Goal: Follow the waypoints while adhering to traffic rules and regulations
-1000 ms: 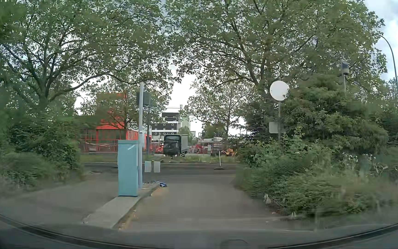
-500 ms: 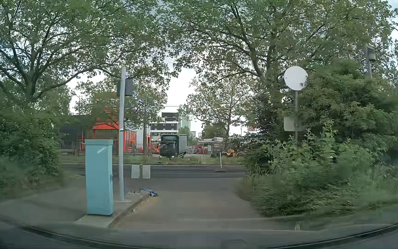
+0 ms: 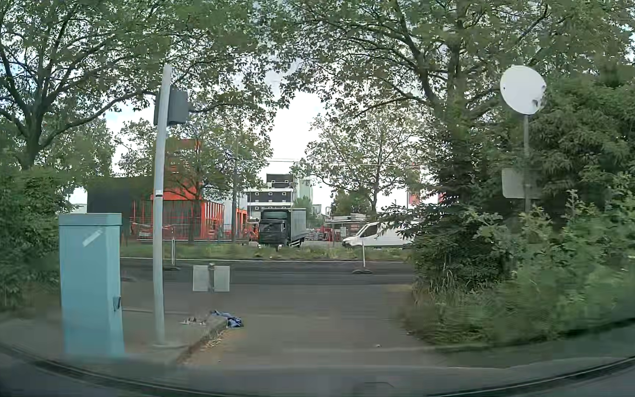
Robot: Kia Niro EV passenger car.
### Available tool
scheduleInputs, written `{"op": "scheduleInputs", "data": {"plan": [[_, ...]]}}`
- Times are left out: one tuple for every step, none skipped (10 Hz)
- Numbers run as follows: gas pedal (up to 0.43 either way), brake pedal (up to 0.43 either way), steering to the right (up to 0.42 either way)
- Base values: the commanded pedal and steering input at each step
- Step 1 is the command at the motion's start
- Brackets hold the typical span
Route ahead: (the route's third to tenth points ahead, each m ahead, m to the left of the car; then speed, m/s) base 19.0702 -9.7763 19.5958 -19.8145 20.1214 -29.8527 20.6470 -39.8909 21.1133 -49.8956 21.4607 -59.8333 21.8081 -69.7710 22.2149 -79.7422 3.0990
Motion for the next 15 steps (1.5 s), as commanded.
{"op": "scheduleInputs", "data": {"plan": [[0.0,0.213,-0.077],[0.0,0.22,-0.075],[0.0,0.226,-0.068],[0.0,0.22,-0.058],[0.0,0.232,-0.054],[0.0,0.232,-0.054],[0.0,0.238,-0.054],[0.0,0.232,-0.054],[0.0,0.232,-0.05],[0.0,0.232,-0.045],[0.0,0.238,-0.039],[0.0,0.238,-0.03],[0.0,0.238,-0.021],[0.0,0.238,-0.016],[0.0,0.238,-0.014]]}}
